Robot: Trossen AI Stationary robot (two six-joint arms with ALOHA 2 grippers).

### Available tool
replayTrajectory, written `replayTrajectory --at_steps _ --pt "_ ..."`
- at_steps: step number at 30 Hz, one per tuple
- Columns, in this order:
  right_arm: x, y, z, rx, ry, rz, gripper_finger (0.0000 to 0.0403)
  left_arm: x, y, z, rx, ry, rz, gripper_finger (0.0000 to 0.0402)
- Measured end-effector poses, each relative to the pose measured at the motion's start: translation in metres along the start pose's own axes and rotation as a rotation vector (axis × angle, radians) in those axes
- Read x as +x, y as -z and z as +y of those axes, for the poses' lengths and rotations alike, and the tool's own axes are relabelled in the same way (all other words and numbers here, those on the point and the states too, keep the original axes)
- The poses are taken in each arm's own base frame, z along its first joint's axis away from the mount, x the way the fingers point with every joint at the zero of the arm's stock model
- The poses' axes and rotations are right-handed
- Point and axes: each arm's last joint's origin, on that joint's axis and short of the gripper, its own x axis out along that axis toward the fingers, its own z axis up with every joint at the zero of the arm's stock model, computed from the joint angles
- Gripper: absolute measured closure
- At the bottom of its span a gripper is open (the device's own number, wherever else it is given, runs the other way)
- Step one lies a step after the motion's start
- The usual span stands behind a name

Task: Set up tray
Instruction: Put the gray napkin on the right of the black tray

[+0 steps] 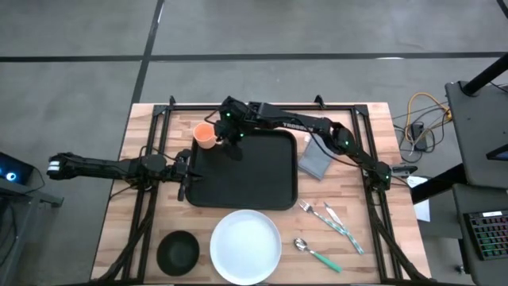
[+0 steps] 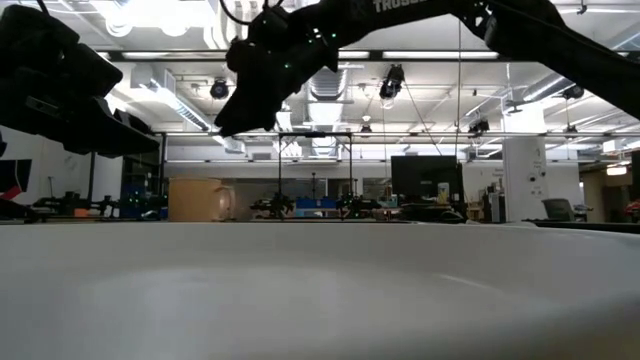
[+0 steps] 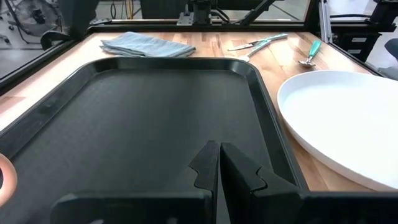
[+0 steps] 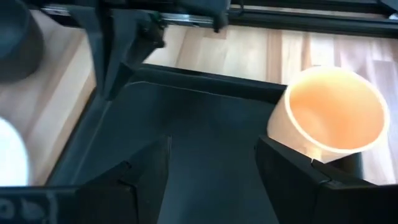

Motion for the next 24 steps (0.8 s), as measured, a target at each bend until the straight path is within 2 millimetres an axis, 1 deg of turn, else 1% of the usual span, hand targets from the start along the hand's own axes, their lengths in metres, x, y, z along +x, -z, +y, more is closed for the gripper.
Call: replayTrajectory --at_steps 7,11,17,24 --pt "-0.001 0.008 0.005 0.044 -0.112 0.063 0.0182 0.0 0.0 0.0 0.0 0.0 0.0 0.0401" --pt "0.001 0.01 0.015 0.045 -0.145 0.105 0.0182 0.0 0.0 0.0 0.0 0.0 0.0 0.0402" --pt "0.008 0.007 0.042 -0.002 -0.196 0.139 0.0182 0.0 0.0 0.0 0.0 0.0 0.0 0.0401" --pt "-0.001 -0.005 0.076 -0.071 -0.303 0.112 0.0182 0.0 0.0 0.0 0.0 0.0 0.0 0.0401"
